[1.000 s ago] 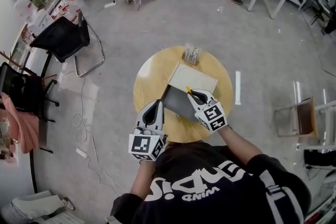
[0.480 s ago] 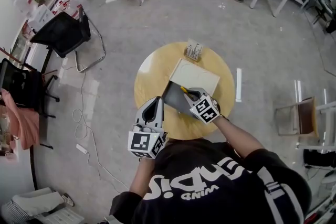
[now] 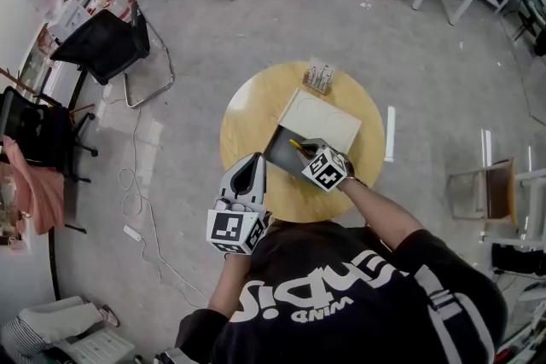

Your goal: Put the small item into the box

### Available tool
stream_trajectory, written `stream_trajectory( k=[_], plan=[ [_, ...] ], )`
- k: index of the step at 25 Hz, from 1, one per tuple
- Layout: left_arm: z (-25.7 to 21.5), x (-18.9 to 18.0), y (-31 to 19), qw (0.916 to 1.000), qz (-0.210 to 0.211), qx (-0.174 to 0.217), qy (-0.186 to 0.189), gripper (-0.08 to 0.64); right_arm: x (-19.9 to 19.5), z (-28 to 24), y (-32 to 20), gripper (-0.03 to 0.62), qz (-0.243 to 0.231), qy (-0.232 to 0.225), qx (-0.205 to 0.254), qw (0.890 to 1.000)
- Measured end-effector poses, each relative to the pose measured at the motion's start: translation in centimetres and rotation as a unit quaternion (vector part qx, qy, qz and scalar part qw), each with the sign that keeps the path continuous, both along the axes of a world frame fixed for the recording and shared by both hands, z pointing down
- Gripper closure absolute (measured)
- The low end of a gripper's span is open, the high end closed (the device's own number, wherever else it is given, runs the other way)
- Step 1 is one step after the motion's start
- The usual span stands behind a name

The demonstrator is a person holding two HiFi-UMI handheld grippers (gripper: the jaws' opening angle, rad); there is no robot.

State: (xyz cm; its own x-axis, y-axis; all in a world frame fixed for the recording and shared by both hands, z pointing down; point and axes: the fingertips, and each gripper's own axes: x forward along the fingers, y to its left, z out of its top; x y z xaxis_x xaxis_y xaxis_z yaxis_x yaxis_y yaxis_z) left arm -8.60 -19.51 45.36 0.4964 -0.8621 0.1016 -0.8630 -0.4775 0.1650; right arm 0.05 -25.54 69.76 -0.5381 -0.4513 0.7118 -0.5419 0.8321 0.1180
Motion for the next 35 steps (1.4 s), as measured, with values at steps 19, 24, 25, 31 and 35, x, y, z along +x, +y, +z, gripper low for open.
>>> stream_trajectory(
  k=[19,24,25,31,35],
  plan=[
    [0.9,-2.3,-0.7,0.9996,-0.025,-0.014,0.000,0.551,-2.2,6.3,0.4,0.566,-0.033,0.071,-0.096,0.992],
    [1.0,-2.2,-0.8,0.9995,-0.028,-0.015,0.002,0.551,-2.2,6.7,0.2,0.565,-0.032,0.080,-0.103,0.991],
    [1.0,-2.2,-0.8,0.9995,-0.028,-0.016,0.002,0.551,-2.2,6.8,0.1,0.565,-0.031,0.081,-0.106,0.991],
    [1.3,-2.5,-0.9,0.9994,-0.030,-0.017,0.003,0.551,-2.6,7.2,-0.1,0.565,-0.030,0.085,-0.114,0.989],
    [1.4,-2.3,-0.8,0.9994,-0.031,-0.018,0.005,0.551,-2.5,7.1,-0.2,0.565,-0.031,0.083,-0.116,0.989]
  ],
)
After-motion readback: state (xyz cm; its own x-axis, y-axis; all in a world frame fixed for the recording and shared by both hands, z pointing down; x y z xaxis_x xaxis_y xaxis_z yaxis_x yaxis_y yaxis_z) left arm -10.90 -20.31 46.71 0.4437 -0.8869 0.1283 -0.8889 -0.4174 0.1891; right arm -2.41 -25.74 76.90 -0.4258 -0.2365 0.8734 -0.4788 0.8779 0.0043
